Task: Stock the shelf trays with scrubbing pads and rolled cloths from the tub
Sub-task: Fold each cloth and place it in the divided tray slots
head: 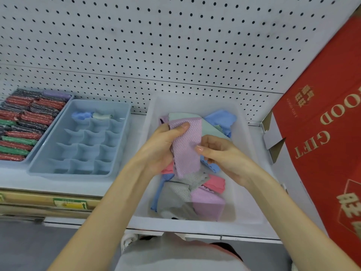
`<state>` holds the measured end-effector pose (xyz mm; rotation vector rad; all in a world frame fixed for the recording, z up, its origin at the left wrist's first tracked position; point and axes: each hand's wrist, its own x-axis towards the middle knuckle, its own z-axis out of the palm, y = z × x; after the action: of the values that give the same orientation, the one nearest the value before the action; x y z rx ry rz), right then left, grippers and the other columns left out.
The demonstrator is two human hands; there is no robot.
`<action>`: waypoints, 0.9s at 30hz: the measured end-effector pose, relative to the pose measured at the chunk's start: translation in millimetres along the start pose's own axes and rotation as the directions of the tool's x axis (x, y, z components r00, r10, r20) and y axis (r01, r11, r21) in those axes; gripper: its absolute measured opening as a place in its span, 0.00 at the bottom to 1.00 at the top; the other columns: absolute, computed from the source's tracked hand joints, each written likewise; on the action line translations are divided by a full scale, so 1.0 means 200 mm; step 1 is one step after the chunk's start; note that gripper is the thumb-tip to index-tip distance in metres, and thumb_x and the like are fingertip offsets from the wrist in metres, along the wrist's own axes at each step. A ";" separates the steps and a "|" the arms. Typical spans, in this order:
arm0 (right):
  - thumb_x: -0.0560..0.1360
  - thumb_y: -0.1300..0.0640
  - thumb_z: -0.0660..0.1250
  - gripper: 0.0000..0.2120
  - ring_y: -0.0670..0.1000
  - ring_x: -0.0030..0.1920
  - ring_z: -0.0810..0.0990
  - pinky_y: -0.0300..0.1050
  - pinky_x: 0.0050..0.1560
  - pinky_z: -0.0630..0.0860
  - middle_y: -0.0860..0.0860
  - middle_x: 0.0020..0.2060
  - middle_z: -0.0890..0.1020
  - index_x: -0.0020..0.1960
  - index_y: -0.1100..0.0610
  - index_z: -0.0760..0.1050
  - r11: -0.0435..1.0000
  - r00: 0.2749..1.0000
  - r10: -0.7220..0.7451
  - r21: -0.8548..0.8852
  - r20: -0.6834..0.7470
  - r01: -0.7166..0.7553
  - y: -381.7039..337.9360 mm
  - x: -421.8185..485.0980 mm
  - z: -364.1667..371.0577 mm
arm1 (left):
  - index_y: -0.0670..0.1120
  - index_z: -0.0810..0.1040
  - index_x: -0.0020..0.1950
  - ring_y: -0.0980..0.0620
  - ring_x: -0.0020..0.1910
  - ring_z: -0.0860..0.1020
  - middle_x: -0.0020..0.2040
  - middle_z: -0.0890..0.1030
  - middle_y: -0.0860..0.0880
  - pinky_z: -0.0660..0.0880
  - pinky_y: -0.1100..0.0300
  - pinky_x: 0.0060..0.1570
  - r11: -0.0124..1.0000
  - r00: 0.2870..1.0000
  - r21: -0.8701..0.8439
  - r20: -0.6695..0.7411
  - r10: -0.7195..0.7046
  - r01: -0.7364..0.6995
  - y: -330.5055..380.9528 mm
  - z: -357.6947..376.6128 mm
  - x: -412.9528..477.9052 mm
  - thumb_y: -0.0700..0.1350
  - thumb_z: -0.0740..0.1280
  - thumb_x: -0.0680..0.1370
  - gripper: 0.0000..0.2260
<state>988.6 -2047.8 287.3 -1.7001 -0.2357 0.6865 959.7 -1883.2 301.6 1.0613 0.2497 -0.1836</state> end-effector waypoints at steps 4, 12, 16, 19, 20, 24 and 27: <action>0.68 0.53 0.74 0.21 0.53 0.41 0.67 0.41 0.41 0.65 0.57 0.40 0.73 0.44 0.70 0.74 0.998 0.999 -0.041 0.036 -0.017 0.042 0.01 0.01 0.00 | 0.37 0.76 0.57 0.48 0.45 0.80 0.48 0.80 0.41 0.79 0.57 0.48 1.000 1.000 0.005 0.016 0.008 -0.008 0.02 -0.01 0.00 0.38 0.59 0.80 0.10; 0.67 0.56 0.75 0.12 0.52 0.44 0.78 0.47 0.49 0.75 0.58 0.44 0.78 0.32 0.49 0.72 0.958 0.941 -0.266 -0.163 -0.207 0.235 0.02 0.04 0.02 | 0.34 0.74 0.60 0.42 0.55 0.77 0.55 0.78 0.37 0.76 0.52 0.55 0.999 1.000 -0.036 -0.018 0.007 -0.008 0.04 0.00 0.02 0.36 0.58 0.80 0.12; 0.68 0.63 0.75 0.15 0.55 0.34 0.71 0.52 0.39 0.68 0.56 0.33 0.74 0.37 0.54 0.68 0.970 0.951 -0.244 -0.053 -0.189 0.238 0.03 0.03 0.00 | 0.36 0.76 0.56 0.43 0.52 0.78 0.52 0.80 0.39 0.75 0.48 0.57 0.999 0.998 0.040 -0.064 0.016 -0.014 0.04 0.01 0.04 0.37 0.59 0.80 0.09; 0.65 0.59 0.75 0.16 0.54 0.32 0.68 0.52 0.35 0.66 0.63 0.32 0.70 0.38 0.51 0.66 0.965 0.939 -0.254 -0.003 -0.233 0.261 0.03 0.03 0.01 | 0.41 0.77 0.51 0.51 0.43 0.81 0.44 0.83 0.46 0.79 0.53 0.48 0.997 0.991 0.072 -0.131 0.039 -0.030 0.02 0.02 0.04 0.38 0.62 0.79 0.05; 0.65 0.58 0.74 0.15 0.55 0.33 0.69 0.55 0.34 0.67 0.66 0.34 0.71 0.37 0.50 0.66 0.961 0.928 -0.266 0.006 -0.260 0.277 0.03 0.03 0.01 | 0.41 0.75 0.54 0.51 0.42 0.81 0.46 0.82 0.46 0.79 0.54 0.46 0.995 0.989 0.093 -0.146 0.035 -0.021 0.01 0.02 0.04 0.38 0.64 0.78 0.06; 0.67 0.58 0.71 0.09 0.56 0.37 0.73 0.59 0.39 0.74 0.54 0.37 0.78 0.35 0.46 0.74 0.953 0.918 -0.287 0.016 -0.274 0.303 0.03 0.03 0.00 | 0.51 0.65 0.65 0.47 0.45 0.83 0.50 0.83 0.44 0.81 0.50 0.44 0.958 0.988 0.286 -0.154 0.020 0.025 -0.07 -0.02 -0.01 0.37 0.70 0.74 0.23; 0.67 0.63 0.74 0.12 0.53 0.43 0.79 0.52 0.48 0.78 0.49 0.45 0.83 0.43 0.47 0.80 0.975 0.963 -0.200 0.066 -0.178 0.214 0.01 0.02 -0.01 | 0.51 0.66 0.65 0.46 0.42 0.83 0.46 0.84 0.41 0.81 0.53 0.39 0.942 0.980 0.322 -0.134 0.150 -0.100 -0.09 -0.04 -0.03 0.31 0.68 0.74 0.25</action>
<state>993.0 -2047.4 283.5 -1.6153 -0.2561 0.3878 947.5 -1884.3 283.8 1.4073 0.2999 -0.0237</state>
